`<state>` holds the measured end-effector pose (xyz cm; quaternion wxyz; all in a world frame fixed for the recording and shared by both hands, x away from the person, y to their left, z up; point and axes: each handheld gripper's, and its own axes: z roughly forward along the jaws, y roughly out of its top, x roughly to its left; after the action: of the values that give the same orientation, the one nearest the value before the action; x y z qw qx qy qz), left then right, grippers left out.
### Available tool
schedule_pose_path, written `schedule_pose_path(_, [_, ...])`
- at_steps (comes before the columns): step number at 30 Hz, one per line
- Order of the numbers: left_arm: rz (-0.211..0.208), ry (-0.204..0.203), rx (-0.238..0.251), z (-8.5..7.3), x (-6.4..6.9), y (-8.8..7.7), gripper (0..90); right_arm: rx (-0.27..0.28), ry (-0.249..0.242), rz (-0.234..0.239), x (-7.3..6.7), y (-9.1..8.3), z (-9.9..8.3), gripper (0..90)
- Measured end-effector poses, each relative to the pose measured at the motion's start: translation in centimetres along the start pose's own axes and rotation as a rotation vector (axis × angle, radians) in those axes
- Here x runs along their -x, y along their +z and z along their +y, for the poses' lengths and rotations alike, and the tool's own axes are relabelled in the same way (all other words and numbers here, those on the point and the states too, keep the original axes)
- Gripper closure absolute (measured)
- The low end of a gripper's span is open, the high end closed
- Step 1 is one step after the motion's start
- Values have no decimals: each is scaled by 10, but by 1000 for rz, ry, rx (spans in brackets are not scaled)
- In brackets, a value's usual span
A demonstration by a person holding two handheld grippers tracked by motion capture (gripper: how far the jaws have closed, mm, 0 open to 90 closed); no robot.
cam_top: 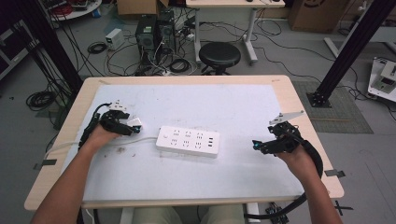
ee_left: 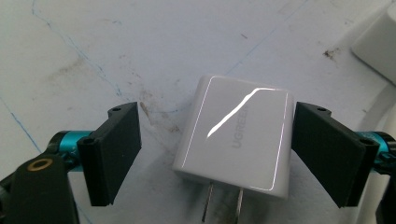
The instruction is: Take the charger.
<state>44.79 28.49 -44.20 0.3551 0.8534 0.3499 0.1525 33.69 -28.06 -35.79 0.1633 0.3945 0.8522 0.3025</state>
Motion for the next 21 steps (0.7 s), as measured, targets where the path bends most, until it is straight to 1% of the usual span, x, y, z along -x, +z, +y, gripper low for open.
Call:
schedule_pose_path(4, [-3,-7,-20,-2,0,4,168,-6,-6,16,-2,2,3,166])
schedule_pose_path(8, [-7,-15,-14,-2,0,4,177,-6,-17,16,-1,3,4,166])
schedule_pose_path(9, [-5,-11,-16,-2,0,4,179,-5,-16,18,-1,3,4,167])
schedule_pose_path(14, [0,-18,-8,-3,2,4,185,-1,-18,21,-1,3,4,167])
schedule_pose_path(15, [1,-7,-14,-3,2,3,193,-1,-17,20,-1,3,4,167])
schedule_pose_path(17, [-1,-4,-10,-3,3,3,238,1,-17,20,-1,3,4,167])
schedule_pose_path(18, [-11,6,-9,-3,5,1,288,0,-22,21,0,3,4,167])
schedule_pose_path(19, [-14,12,-8,-3,6,1,312,-2,-23,23,0,4,4,166])
schedule_pose_path(21, [-14,8,-6,-3,7,0,348,-6,-23,23,0,5,4,167])
